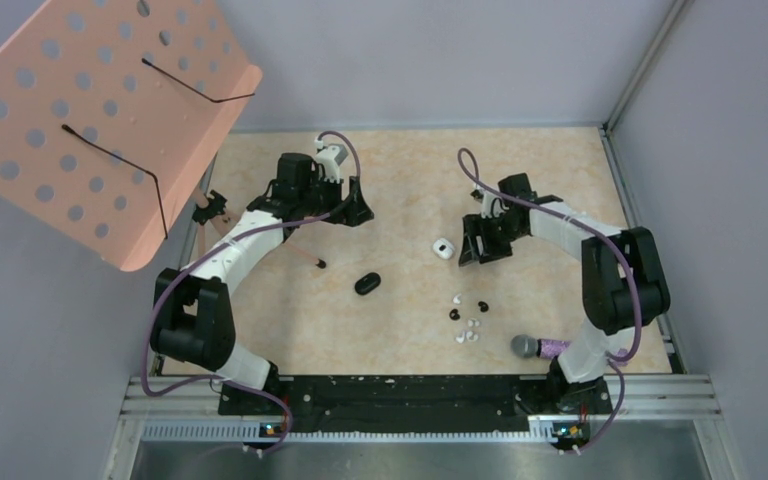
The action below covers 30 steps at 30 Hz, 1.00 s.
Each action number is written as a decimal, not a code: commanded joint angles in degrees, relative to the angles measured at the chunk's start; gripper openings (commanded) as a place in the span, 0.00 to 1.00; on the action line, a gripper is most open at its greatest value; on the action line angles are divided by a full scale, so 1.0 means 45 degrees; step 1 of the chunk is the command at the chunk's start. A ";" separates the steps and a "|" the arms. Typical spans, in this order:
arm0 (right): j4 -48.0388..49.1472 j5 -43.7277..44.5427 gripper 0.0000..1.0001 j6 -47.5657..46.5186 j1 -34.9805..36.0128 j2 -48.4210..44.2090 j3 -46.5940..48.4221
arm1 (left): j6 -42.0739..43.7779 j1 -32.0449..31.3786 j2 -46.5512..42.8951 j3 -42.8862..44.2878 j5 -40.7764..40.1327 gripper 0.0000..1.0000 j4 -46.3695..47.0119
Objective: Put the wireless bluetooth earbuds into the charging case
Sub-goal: Adjust the charging case at the center of the board, then pick up the charging case at the center of the board.
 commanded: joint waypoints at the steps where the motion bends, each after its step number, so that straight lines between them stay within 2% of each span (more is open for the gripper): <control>1: -0.0108 -0.1280 0.65 -0.0596 0.0109 0.0319 0.1377 | -0.0055 0.0013 0.0019 0.0155 0.0089 0.84 0.0555; 4: -0.2081 -0.2152 0.66 -0.2896 0.0111 0.0477 0.2711 | 0.0094 0.0014 -0.0073 0.0197 0.0091 0.84 0.0359; 8: -0.5242 -0.2990 0.66 -0.7539 -0.0034 0.0986 0.4514 | 0.0264 0.0014 -0.0133 0.0118 0.0159 0.84 0.0308; 12: -0.5048 -0.2507 0.73 -1.1574 -0.0124 0.0522 0.4037 | 0.0287 0.0018 -0.0150 0.0060 0.0329 0.84 0.0300; 16: -0.4011 -0.1445 0.76 -1.3904 -0.0133 0.0736 0.3309 | 0.0393 0.0013 -0.0188 0.0098 0.0536 0.84 0.0264; 19: -0.3840 -0.1276 0.75 -1.4915 -0.0123 0.1159 0.3322 | 0.0519 0.0013 -0.0252 0.0115 0.0657 0.84 0.0120; 30: -0.3781 -0.0690 0.72 -1.6095 -0.0249 0.1773 0.3165 | 0.0734 0.0013 -0.0350 0.0060 0.0603 0.84 -0.0051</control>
